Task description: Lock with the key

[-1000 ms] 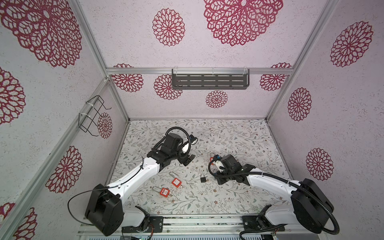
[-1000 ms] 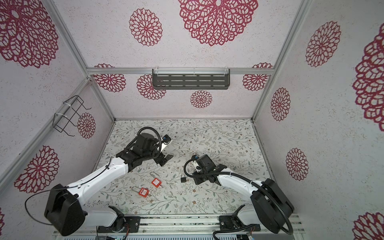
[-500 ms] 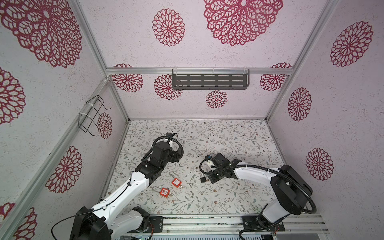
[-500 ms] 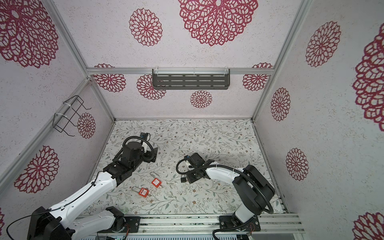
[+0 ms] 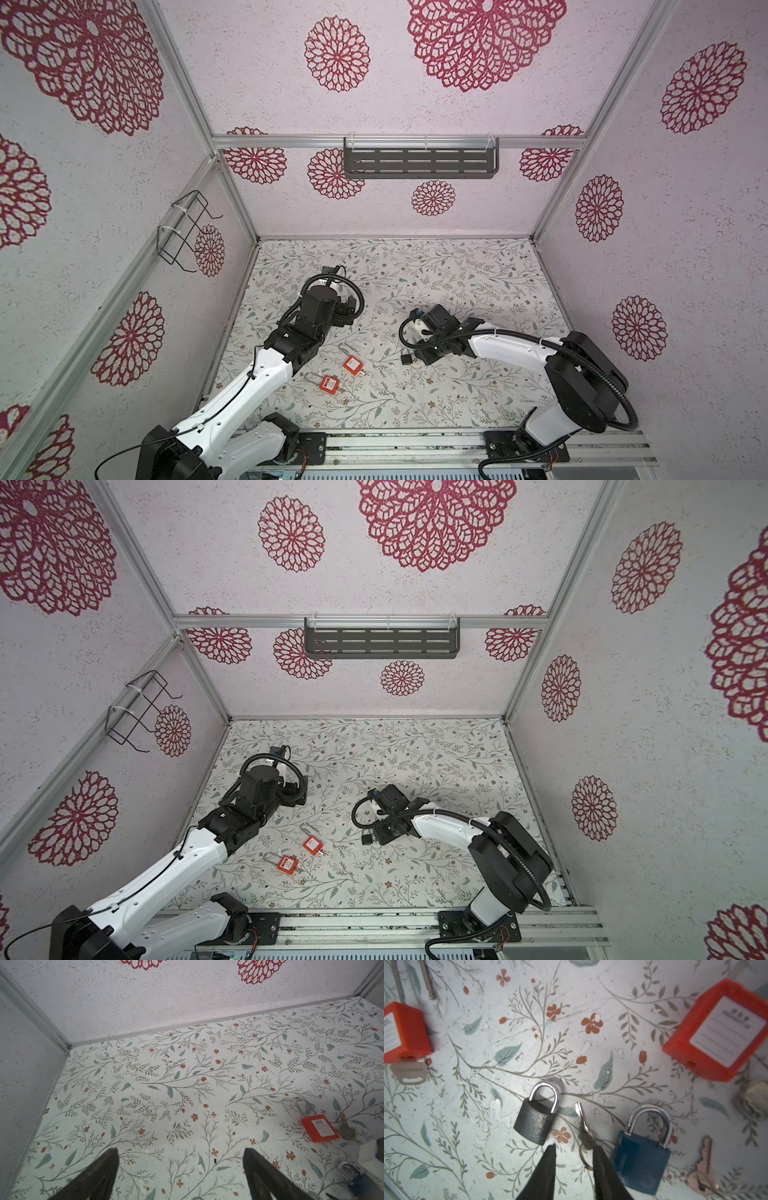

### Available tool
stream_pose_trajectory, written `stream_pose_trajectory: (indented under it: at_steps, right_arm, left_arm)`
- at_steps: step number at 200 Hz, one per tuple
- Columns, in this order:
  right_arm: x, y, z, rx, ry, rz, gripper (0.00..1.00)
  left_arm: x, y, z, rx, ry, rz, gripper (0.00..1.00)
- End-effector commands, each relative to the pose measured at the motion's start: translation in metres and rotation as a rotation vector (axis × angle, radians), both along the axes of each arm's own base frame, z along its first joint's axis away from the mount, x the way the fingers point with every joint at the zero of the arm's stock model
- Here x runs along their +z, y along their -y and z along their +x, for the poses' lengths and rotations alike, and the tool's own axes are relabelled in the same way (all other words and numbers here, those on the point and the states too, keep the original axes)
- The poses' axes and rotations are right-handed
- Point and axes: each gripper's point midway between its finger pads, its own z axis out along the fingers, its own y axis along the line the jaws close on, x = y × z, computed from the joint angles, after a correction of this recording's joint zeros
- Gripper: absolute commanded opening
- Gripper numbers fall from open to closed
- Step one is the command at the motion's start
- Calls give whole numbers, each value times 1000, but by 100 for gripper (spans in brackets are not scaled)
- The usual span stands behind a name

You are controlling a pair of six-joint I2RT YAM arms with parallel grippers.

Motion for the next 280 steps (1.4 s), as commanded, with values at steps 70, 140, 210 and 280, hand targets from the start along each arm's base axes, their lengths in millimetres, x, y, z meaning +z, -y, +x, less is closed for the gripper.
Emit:
stream_pose_trajectory:
  at_steps: [70, 140, 210, 280]
  right_arm:
    - [44, -105, -39, 454, 103, -82, 41]
    - [30, -160, -50, 641, 90, -196, 50]
    - [18, -177, -46, 642, 41, -206, 69]
    - [8, -189, -34, 591, 15, -178, 65]
  left_arm:
    - [18, -77, -23, 269, -9, -338, 97]
    - [16, -89, -34, 284, -39, -398, 97]
    - [4, -97, -34, 311, -64, -376, 97]
    - [-7, -98, -31, 323, -90, -375, 97]
